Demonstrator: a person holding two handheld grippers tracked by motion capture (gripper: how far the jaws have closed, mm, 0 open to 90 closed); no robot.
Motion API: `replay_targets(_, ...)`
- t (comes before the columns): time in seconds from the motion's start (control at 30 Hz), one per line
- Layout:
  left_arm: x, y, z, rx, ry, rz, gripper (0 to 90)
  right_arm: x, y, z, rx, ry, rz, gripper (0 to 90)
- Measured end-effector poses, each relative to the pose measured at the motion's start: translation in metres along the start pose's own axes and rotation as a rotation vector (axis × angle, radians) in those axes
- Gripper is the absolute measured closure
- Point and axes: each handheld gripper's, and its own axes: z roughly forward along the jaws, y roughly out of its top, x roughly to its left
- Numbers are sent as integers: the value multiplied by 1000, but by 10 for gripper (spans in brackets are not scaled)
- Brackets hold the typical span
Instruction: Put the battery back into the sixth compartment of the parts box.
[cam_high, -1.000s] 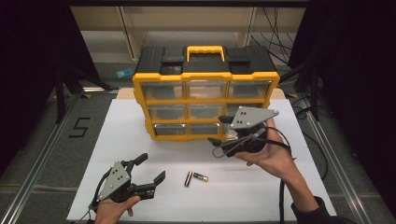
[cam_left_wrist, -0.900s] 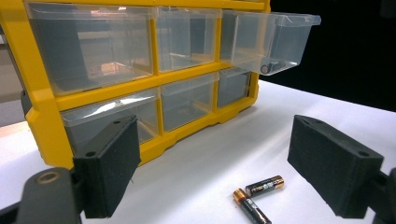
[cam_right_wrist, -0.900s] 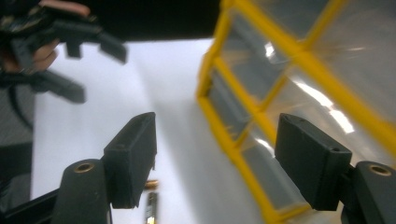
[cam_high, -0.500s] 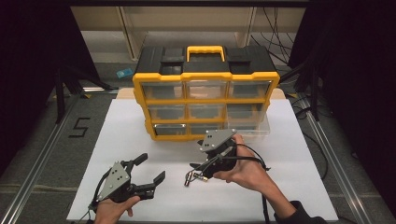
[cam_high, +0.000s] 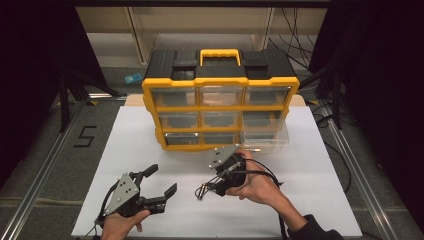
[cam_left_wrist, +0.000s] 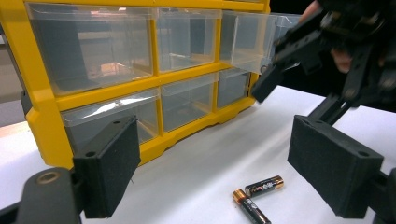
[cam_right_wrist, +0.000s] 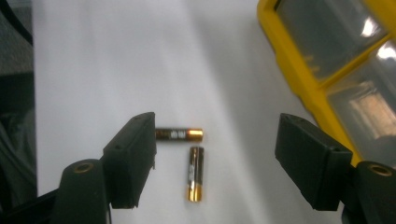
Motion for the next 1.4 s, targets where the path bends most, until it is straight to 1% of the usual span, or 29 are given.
replay_targets(0.03, 0, 0, 0, 0, 0, 0, 162, 0, 0, 0, 0, 0, 0, 300)
replay_targets(0.07, 0, 0, 0, 0, -1, 4, 162, -1, -4, 7, 33, -5, -2, 303)
replay_targets(0.13, 0, 0, 0, 0, -1, 6, 162, -2, -7, 12, 57, -5, -9, 309)
replay_targets(0.17, 0, 0, 0, 0, -1, 6, 162, -2, -7, 12, 57, -5, -9, 309)
replay_targets(0.2, 0, 0, 1, 0, -1, 5, 162, -2, -8, 15, 73, 2, -13, 310)
replay_targets(0.23, 0, 0, 1, 1, -1, 4, 162, -2, -10, 18, 85, -5, -19, 314)
replay_targets(0.27, 0, 0, 1, 0, -3, 6, 162, -2, -12, 23, 100, 15, -17, 318)
replay_targets(0.33, 0, 0, 1, 0, -2, 6, 162, -2, -13, 24, 105, 14, -17, 319)
replay_targets(0.37, 0, 0, 0, 0, -1, 5, 162, -1, -15, 29, 132, 29, -8, 326)
replay_targets(0.43, 0, 0, 0, 0, -2, 7, 162, 0, -15, 31, 142, 32, 0, 329)
replay_targets(0.57, 0, 0, 0, 1, -2, 5, 162, -1, -20, 43, 188, 58, 7, 365)
replay_targets(0.67, 0, 0, 1, 2, -1, 2, 162, -2, -23, 48, 220, 72, 9, 401)
replay_targets(0.7, 0, 0, 1, 2, -2, 2, 162, -3, -23, 49, 238, 67, 13, 411)
replay_targets(0.8, 0, 0, 1, 2, -1, 2, 162, -4, -25, 52, 243, 77, 3, 443)
replay_targets(0.83, 0, 0, 1, 2, -1, 1, 162, -2, -25, 55, 276, 64, 24, 468)
replay_targets(0.87, 0, 0, 1, 2, -1, 1, 162, -2, -25, 56, 267, 83, 15, 479)
replay_targets(0.9, 0, 0, 1, 2, -1, 1, 162, -2, -25, 56, 267, 83, 15, 479)
replay_targets(0.97, 0, 0, 1, 2, -1, 3, 162, -2, -26, 59, 277, 89, -5, 526)
replay_targets(1.0, 0, 0, 1, 0, -1, 3, 162, -1, -25, 62, 284, 93, -6, 556)
replay_targets(1.03, 0, 0, 1, 0, -1, 3, 162, -1, -25, 62, 284, 93, -6, 556)
replay_targets(1.07, 0, 0, 1, 1, -2, 5, 162, -1, -25, 64, 293, 100, -5, 595)
replay_targets(1.1, 0, 0, 1, 0, -2, 5, 162, -1, -25, 66, 304, 92, 11, 614)
replay_targets(1.13, 0, 0, 1, 0, -1, 4, 162, -2, -25, 67, 307, 104, 8, 639)
replay_targets(1.17, 0, 0, 1, 0, -1, 4, 162, -2, -25, 67, 307, 104, 8, 639)
replay_targets(1.2, 0, 0, 1, 0, -2, 6, 162, -4, -26, 69, 329, 128, 24, 685)
replay_targets(1.27, 0, 0, 0, 1, -2, 5, 162, -5, -26, 69, 318, 133, 13, 738)
replay_targets(1.33, 0, 0, 1, 1, -2, 3, 162, -5, -26, 69, 319, 136, 13, 763)
replay_targets(1.4, 0, 0, 1, -1, -3, 7, 163, -4, -25, 69, 327, 139, 17, 766)
